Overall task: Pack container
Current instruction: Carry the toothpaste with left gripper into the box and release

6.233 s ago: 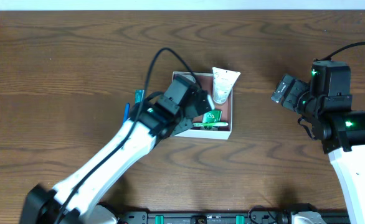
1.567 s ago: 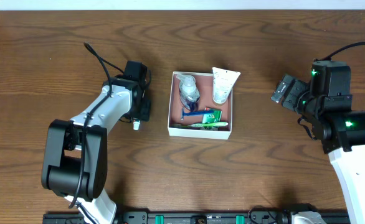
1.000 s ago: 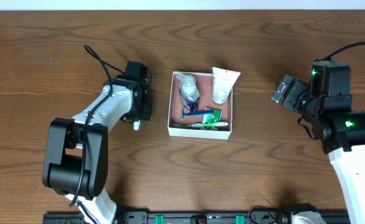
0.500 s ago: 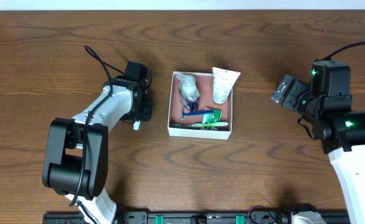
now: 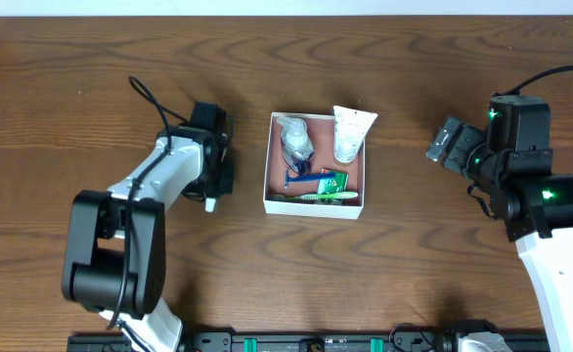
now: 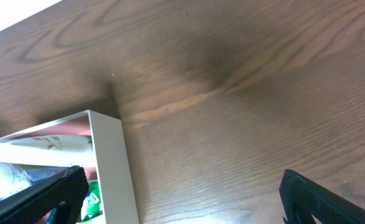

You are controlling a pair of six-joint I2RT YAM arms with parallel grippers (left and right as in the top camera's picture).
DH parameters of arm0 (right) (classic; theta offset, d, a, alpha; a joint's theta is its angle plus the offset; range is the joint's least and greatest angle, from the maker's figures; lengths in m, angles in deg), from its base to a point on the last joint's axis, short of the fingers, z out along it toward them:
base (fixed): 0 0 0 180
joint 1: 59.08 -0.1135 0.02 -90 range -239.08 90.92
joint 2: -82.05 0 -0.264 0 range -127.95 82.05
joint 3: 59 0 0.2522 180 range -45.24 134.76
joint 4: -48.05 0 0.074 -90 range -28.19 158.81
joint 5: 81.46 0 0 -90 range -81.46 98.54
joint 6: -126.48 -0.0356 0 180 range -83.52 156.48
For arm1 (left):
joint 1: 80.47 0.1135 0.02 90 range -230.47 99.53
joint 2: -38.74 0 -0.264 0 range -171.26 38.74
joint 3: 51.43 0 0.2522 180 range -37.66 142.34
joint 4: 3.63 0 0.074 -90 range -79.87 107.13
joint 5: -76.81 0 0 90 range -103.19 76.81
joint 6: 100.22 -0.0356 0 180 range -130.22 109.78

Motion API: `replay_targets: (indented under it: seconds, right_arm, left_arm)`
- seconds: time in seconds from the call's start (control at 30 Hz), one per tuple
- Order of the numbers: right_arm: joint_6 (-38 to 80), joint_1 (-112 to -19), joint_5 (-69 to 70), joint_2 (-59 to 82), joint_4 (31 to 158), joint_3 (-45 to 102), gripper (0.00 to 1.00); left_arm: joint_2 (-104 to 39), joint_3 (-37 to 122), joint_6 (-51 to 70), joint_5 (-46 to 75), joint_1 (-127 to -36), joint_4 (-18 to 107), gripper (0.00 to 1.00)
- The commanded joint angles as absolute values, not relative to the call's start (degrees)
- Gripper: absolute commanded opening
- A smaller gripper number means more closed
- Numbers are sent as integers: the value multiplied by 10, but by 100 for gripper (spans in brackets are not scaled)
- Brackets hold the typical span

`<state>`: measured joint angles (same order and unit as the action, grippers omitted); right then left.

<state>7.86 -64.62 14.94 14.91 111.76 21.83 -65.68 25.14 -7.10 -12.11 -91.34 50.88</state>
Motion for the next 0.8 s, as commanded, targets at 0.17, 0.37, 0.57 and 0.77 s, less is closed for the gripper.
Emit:
replay_targets:
  seconds: [0.17, 0.37, 0.57, 0.77]
  right_arm:
    - [83, -640, 152, 148, 1118, 222, 99]
    - [83, -640, 152, 148, 1118, 222, 99]
    - [83, -640, 152, 148, 1118, 222, 99]
    - [83, -640, 152, 148, 1118, 222, 99]
  left_arm:
    - [-481, 293, -82, -106, -915, 547, 6]
    - [-354, 293, -88, -39, -961, 544, 6]
    - [-310, 292, -241, -30, -1059, 545, 6]
    - [-356, 292, -489, -31, -1158, 541, 6]
